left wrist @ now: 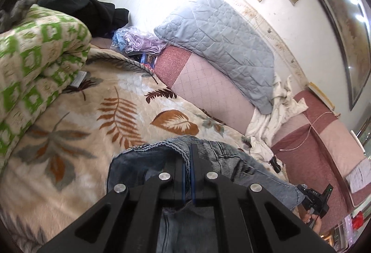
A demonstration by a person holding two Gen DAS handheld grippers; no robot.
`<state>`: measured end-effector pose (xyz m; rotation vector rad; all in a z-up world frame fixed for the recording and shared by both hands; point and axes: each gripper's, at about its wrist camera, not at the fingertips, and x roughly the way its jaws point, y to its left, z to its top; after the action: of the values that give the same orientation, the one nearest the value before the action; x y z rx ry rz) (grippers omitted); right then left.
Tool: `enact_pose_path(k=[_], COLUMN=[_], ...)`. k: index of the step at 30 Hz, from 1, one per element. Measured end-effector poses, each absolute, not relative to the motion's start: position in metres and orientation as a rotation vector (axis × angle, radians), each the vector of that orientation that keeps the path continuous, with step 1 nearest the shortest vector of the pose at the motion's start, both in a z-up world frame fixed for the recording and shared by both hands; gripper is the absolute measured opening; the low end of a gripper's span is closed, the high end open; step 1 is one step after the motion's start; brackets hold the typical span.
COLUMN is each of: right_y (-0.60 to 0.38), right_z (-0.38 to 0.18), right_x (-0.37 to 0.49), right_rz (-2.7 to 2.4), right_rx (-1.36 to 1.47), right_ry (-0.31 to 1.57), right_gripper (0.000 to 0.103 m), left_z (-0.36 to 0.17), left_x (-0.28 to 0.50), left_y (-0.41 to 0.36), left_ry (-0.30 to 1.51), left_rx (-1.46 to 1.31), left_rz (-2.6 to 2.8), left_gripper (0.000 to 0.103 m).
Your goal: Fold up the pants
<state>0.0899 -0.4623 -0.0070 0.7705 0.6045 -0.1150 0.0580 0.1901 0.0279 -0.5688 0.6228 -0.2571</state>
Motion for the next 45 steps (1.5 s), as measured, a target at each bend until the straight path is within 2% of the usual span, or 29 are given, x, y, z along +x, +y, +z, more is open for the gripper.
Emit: enact_pose_path(k=[5,10,14,20,24,26,28,29,30,34,36,41,44,45], right_y=[-0.483,-0.482,-0.475,-0.462,-0.452,-0.448,-0.45,-0.452,-0.455,-0.474,-0.483,-0.483,-0.483,-0.484], right_z=[-0.01,-0.025,-0.024,-0.027,-0.036,-0.038,-0.035,-0.03,-0.023,0.002,0.001,-0.036,-0.055,-0.06], right_x=[0.04,0.005,-0.029,-0.073,-0.085,-0.089,-0.092,-0.095,-0.096,-0.107,-0.104,-0.072,-0.057,-0.054], right_rz=[-0.105,-0.095,-0.068,-0.006,0.04,0.056,0.046,0.05,0.051,0.051,0.047,-0.014,-0.062,-0.055], right_rx=[0.872,0.883,0.836,0.687,0.611,0.584,0.565,0.567,0.567,0.628,0.688,0.686,0.675,0.689], right_ry=[0.557,0.624,0.661,0.816,0.944,0.989,1.008,1.002,0.981,0.863,0.845,0.987,1.032,1.036], right_gripper=[0.014,0.014,0.014,0.015,0.019,0.026,0.043,0.057,0.062,0.068,0.068,0.066,0.057,0.047], left_z=[0.005,-0.034,-0.04,-0.034,-0.036,-0.038,-0.042,-0.044,-0.045,-0.05,-0.051,-0.05,-0.05,-0.05], left_x=[0.001,-0.033,-0.049,-0.058,-0.063,-0.064,-0.063,-0.063,-0.063,-0.062,-0.062,-0.062,-0.062,-0.061], left_y=[0.196,0.197,0.201,0.204,0.205,0.206,0.207,0.207,0.209,0.209,0.209,0.209,0.207,0.207], left_ry=[0.647,0.786,0.819,0.833,0.859,0.873,0.894,0.897,0.899,0.907,0.909,0.909,0.915,0.915], left_rx=[-0.578,-0.593,-0.592,-0.56,-0.551,-0.547,-0.543,-0.549,-0.557,-0.563,-0.567,-0.581,-0.573,-0.574], left_rz=[-0.268,-0.242,-0.227,-0.218,-0.209,-0.202,-0.19,-0.187,-0.186,-0.175,-0.171,-0.169,-0.167,-0.166], left_gripper=[0.003,0.003,0.003,0.003,0.003,0.004,0.004,0.004,0.004,0.004,0.004,0.004,0.004,0.004])
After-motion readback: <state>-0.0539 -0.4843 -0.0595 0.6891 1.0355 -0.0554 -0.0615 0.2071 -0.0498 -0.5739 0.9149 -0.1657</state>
